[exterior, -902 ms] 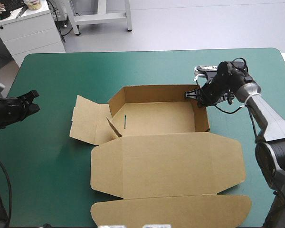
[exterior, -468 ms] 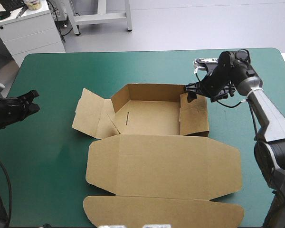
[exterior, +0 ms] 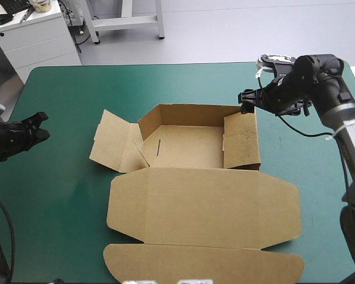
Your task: Fold the box
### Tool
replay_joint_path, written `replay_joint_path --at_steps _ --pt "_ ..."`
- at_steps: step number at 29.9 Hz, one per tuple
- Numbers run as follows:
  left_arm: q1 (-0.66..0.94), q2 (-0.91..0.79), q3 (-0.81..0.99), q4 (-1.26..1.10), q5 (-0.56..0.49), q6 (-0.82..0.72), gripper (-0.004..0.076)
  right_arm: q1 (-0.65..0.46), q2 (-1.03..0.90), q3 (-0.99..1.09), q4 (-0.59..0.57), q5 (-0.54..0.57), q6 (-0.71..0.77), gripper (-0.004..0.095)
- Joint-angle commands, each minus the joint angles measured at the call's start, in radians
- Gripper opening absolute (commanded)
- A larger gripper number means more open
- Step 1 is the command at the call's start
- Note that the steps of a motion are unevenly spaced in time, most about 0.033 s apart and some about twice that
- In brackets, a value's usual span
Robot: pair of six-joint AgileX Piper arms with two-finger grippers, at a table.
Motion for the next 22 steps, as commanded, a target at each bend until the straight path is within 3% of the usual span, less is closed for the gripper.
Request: replay_joint_path --at_steps 1,11,22 --pt "0.002 -0.032 -0.022 -0.047 -0.012 -0.015 0.001 0.001 -0.112 0.041 -0.016 0.014 0.0 0.0823" --pt "0.002 -0.032 -0.022 -0.047 -0.005 -0.015 0.001 0.001 -0.139 0.181 0.028 0.012 0.014 0.0824" --pt "0.002 -0.032 -0.022 -0.047 -0.015 -0.017 0.001 0.001 -0.003 0.225 0.052 -0.083 0.018 0.0823"
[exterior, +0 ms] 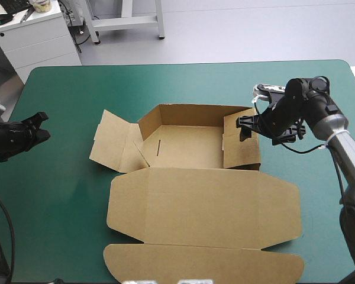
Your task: Fold the box
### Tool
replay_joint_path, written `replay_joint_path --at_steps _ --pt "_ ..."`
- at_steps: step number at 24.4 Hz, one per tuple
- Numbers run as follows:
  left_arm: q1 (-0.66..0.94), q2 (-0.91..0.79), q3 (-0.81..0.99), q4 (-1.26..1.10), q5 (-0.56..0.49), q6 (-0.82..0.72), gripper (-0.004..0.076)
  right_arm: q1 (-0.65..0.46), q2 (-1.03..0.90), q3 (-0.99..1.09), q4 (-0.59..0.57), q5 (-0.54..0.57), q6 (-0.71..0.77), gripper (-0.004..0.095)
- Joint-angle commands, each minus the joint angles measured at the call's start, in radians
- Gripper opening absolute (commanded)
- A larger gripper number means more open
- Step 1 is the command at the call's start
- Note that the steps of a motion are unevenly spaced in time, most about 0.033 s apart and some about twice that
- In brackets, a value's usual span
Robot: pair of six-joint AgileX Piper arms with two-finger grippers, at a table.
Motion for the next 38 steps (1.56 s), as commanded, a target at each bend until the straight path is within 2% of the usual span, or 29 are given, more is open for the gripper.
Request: replay_joint_path --at_steps 1,10,14,16,17,18,19,25,28,30,38 --pt "0.002 -0.032 -0.022 -0.047 -0.023 -0.009 0.001 0.001 0.014 -0.02 0.013 -0.039 0.005 0.0822" --pt "0.002 -0.032 -0.022 -0.047 -0.037 -0.009 0.001 0.003 0.112 -0.02 0.014 -0.064 0.005 0.0804" --pt "0.002 -0.032 -0.022 -0.047 -0.043 -0.009 0.001 0.015 0.12 -0.02 0.008 -0.064 0.005 0.0743" --pt "0.002 -0.032 -0.022 -0.047 -0.043 -0.01 0.001 0.041 0.122 -0.02 -0.015 -0.064 0.027 0.0589" --pt "0.002 -0.032 -0.022 -0.047 -0.041 -0.01 0.001 0.061 0.122 -0.02 -0.051 -0.064 0.049 0.0376" --pt "0.002 -0.032 -0.022 -0.047 -0.04 -0.012 0.001 0.066 0.122 -0.02 -0.06 -0.064 0.049 0.0267" --pt "0.002 -0.032 -0.022 -0.047 -0.036 -0.013 0.001 0.073 0.122 -0.022 -0.07 -0.056 0.049 0.0001" --pt "0.002 -0.032 -0.022 -0.042 -0.038 -0.013 0.001 0.073 0.067 -0.023 -0.103 -0.021 0.05 -0.0001" --pt "0.002 -0.032 -0.022 -0.018 -0.041 -0.013 0.001 0.073 -0.066 -0.023 -0.126 -0.042 0.019 -0.0001" --pt "0.002 -0.032 -0.022 -0.013 -0.052 -0.013 0.001 0.073 -0.175 -0.023 -0.126 -0.016 -0.011 -0.0001" --pt "0.002 -0.032 -0.022 0.0 -0.052 -0.001 0.0008 0.073 -0.453 -0.023 -0.106 -0.01 -0.015 -0.0001"
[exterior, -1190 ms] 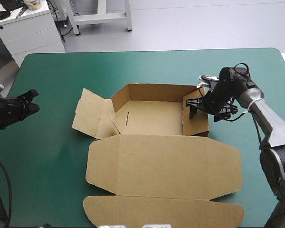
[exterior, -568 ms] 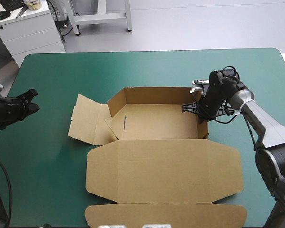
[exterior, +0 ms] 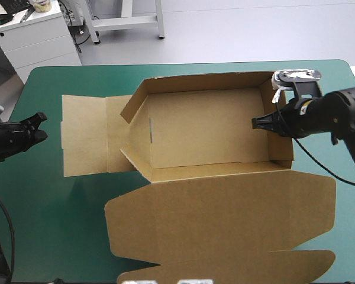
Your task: Fold the box
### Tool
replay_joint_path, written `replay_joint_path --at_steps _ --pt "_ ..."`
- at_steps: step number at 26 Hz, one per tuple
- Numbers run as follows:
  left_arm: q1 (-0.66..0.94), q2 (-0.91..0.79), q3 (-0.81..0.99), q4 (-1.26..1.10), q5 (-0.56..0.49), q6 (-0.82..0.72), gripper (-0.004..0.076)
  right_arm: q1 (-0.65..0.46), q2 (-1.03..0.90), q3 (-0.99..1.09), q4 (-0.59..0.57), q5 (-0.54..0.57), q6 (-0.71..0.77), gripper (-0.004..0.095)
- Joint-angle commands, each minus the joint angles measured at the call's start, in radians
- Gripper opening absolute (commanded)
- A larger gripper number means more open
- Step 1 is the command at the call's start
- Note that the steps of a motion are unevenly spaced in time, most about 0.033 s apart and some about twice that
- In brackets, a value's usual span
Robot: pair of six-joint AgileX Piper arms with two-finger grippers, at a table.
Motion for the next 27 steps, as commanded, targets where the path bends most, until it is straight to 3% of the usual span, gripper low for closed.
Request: replay_joint_path --at_steps 1,7,14,19,21,22,23,24,27 --pt "0.002 -0.032 -0.022 -0.03 -0.024 0.009 0.0007 0.001 -0.121 -0.024 0.039 -0.026 -0.003 -0.0001" --pt "0.002 -0.032 -0.022 -0.072 0.024 0.133 0.0007 0.001 -0.195 -0.024 0.143 -0.041 -0.12 -0.0001" --pt "0.002 -0.032 -0.022 -0.207 0.166 0.457 0.0007 0.001 -0.176 -0.024 0.152 -0.075 -0.134 -0.0001" --pt "-0.025 -0.032 -0.022 -0.209 0.164 0.471 0.0018 0.001 -0.156 -0.024 0.152 -0.094 -0.134 -0.0001" --pt "-0.053 -0.032 -0.022 -0.209 0.164 0.613 0.0116 0.001 -0.146 -0.024 0.145 -0.099 -0.134 -0.0001" --pt "-0.073 -0.032 -0.022 -0.209 0.164 0.688 0.022 0.001 -0.14 -0.024 0.145 -0.101 -0.134 -0.0001" --pt "-0.081 -0.032 -0.022 -0.209 0.164 0.686 0.0285 0.001 -0.135 -0.024 0.145 -0.101 -0.134 -0.0001" --pt "-0.097 -0.032 -0.022 -0.209 0.162 0.683 0.0426 0.001 -0.125 -0.024 0.145 -0.101 -0.134 0.0" --pt "-0.113 -0.032 -0.022 -0.208 0.132 0.649 0.0552 0.001 -0.11 -0.024 0.145 -0.108 -0.134 -0.0001"
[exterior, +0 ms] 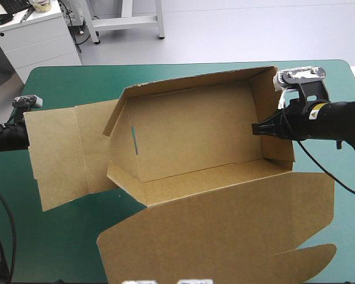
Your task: Fold the box
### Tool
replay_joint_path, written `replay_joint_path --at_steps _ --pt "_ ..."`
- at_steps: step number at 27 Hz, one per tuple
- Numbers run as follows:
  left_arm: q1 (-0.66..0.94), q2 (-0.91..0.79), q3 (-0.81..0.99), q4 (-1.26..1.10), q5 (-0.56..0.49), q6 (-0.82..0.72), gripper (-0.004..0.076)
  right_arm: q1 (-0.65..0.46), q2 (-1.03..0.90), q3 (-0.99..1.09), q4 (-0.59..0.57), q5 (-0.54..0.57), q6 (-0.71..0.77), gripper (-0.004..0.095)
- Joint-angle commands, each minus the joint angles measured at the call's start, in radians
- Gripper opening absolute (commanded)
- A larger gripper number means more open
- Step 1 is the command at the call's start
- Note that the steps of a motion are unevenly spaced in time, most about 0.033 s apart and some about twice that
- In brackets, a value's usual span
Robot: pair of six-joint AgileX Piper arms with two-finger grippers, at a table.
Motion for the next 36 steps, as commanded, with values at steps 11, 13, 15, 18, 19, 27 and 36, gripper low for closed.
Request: replay_joint_path --at_steps 11,13,15,18,19,27,36 --pt "-0.033 -0.034 -0.022 -0.364 0.167 -0.074 0.0535 -0.002 0.059 -0.024 0.021 -0.231 -0.028 0.0006" --pt "-0.058 -0.034 -0.022 -0.459 0.229 -0.018 0.0535 -0.003 0.068 -0.024 0.014 -0.252 -0.028 0.001" --pt "-0.091 -0.035 -0.022 -0.464 0.229 -0.007 0.0535 -0.003 0.081 -0.024 0.014 -0.276 -0.02 0.001" --pt "-0.143 -0.035 -0.022 -0.409 0.229 -0.007 0.0535 -0.003 0.099 -0.024 0.01 -0.313 -0.02 0.001" --pt "-0.16 -0.035 -0.022 -0.395 0.229 -0.007 0.0535 -0.003 0.108 -0.024 0.006 -0.323 -0.02 0.001" --pt "-0.244 -0.035 -0.024 -0.48 0.229 0.042 0.0535 -0.003 0.177 -0.024 -0.021 -0.361 0.028 0.0009" --pt "-0.263 -0.036 -0.024 -0.526 0.229 0.042 0.0535 -0.003 0.214 -0.024 -0.032 -0.403 0.037 0.0008"
